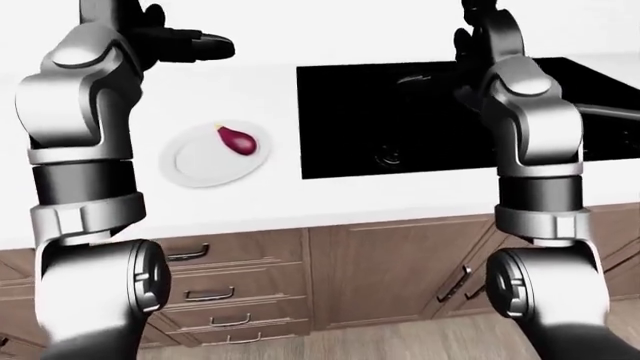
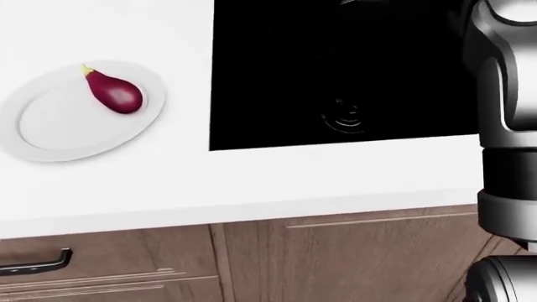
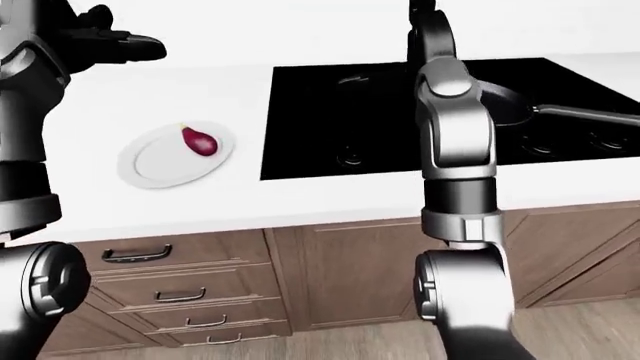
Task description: Pick the eggplant from the plate and place it in the pan.
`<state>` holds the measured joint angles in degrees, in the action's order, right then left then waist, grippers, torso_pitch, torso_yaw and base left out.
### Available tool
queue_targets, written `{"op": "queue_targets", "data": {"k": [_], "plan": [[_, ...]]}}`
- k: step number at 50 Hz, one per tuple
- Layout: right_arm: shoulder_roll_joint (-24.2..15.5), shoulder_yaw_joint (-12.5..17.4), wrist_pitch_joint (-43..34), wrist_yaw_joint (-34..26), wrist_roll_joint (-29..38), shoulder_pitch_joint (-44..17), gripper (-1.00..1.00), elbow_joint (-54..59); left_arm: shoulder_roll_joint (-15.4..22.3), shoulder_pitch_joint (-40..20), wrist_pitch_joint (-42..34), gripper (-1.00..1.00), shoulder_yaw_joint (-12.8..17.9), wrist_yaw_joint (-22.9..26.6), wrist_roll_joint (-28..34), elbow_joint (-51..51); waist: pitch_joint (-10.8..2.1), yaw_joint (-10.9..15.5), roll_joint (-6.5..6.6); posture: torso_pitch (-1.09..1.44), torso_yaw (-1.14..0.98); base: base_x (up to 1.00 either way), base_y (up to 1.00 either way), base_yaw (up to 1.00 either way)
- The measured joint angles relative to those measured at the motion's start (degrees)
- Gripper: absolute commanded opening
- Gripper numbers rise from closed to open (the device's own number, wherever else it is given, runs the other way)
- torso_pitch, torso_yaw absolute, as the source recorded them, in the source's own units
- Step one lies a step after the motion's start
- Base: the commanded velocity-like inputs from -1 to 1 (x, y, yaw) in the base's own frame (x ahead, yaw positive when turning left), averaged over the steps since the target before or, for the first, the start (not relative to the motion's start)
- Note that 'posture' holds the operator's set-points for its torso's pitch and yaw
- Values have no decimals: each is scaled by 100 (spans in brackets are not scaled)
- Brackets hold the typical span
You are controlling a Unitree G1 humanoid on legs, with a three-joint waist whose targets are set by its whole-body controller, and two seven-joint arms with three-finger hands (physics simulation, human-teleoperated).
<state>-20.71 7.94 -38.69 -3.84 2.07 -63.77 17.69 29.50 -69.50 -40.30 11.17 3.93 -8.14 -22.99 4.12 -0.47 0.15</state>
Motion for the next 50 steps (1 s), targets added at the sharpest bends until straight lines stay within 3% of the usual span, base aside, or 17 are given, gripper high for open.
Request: {"op": "queue_targets", "data": {"k": [5, 9, 12, 15, 19, 22, 25, 26, 30, 33, 37, 39, 41, 46, 49, 50], "plan": [[-4, -30, 117, -20, 16, 65, 100, -74, -5, 78, 28, 100, -1, -3, -8, -20, -75, 66, 19, 0, 0, 17, 0, 0], [1, -17, 103, -35, 25, -45, 100, -169, 77, -46, 70, 100, 60, -13, 30, 22, -135, 106, -48, 0, 0, 21, 0, 0], [-9, -23, 155, -36, 32, -68, 100, -159, 86, -124, 112, 100, 65, -19, 44, 41, -138, 108, -100, 0, 0, 20, 0, 0], [-39, 23, 150, -24, 48, -17, 100, -97, 24, -112, 138, 100, 10, -2, 33, 31, -136, 46, 10, 0, 0, 20, 0, 0], [-40, 81, 44, -1, 67, 101, 100, -90, -52, -41, 97, 100, -77, 48, -14, 3, -84, 9, -9, 0, 0, 23, 0, 0], [-21, 56, 83, 3, 66, 120, 100, -110, -33, 8, 15, 100, -27, 35, -32, 21, -42, 3, 133, 0, 0, 27, 0, 0], [4, 15, 135, -11, 65, 98, 100, -156, 1, -25, 38, 100, 5, 3, -18, -22, -72, -15, 438, 0, 0, 30, 0, 0], [47, -3, 152, -18, 62, 113, 100, -181, 24, -7, 56, 100, 27, -9, -13, 8, -48, 28, 363, 0, 0, 35, 0, 0], [97, -104, 149, -89, 16, 153, 100, -38, 42, 12, 3, 100, 64, -54, 12, -25, -74, 76, 312, 0, 0, 36, 0, 0], [84, -45, 114, -58, 22, 117, 100, -77, 46, -60, 54, 100, 43, -50, 13, -11, -93, 87, 146, 0, 0, 37, 0, 0], [50, -40, 150, -43, 37, 19, 100, -163, 38, -19, 95, 100, 53, -47, 10, 51, -112, 170, -136, 0, 0, 37, 0, 0], [48, -39, 186, -36, 48, 28, 100, -211, 39, -53, 71, 100, 41, -45, 11, 20, -149, 190, -379, 0, 0, 48, 0, 0], [37, -15, 218, -24, 71, 86, 100, -193, -18, -38, 49, 100, 1, -37, 5, 13, -78, 101, -298, 0, 0, 52, 0, 0], [-5, 92, 169, 49, 86, 26, 100, -63, -15, -141, 39, 100, -40, 24, -26, 37, -11, 60, -276, 0, 0, 11, 0, 0], [-24, 77, 170, 92, 80, 19, 100, -62, -18, -169, 58, 100, -54, 27, -11, 35, 80, 27, -79, 0, 0, -11, 0, 0], [-16, 53, 163, 94, 81, 35, 100, -52, -14, -161, 49, 100, -61, 36, -7, -5, 22, 48, 62, 0, 0, -80, 0, 0]]}}
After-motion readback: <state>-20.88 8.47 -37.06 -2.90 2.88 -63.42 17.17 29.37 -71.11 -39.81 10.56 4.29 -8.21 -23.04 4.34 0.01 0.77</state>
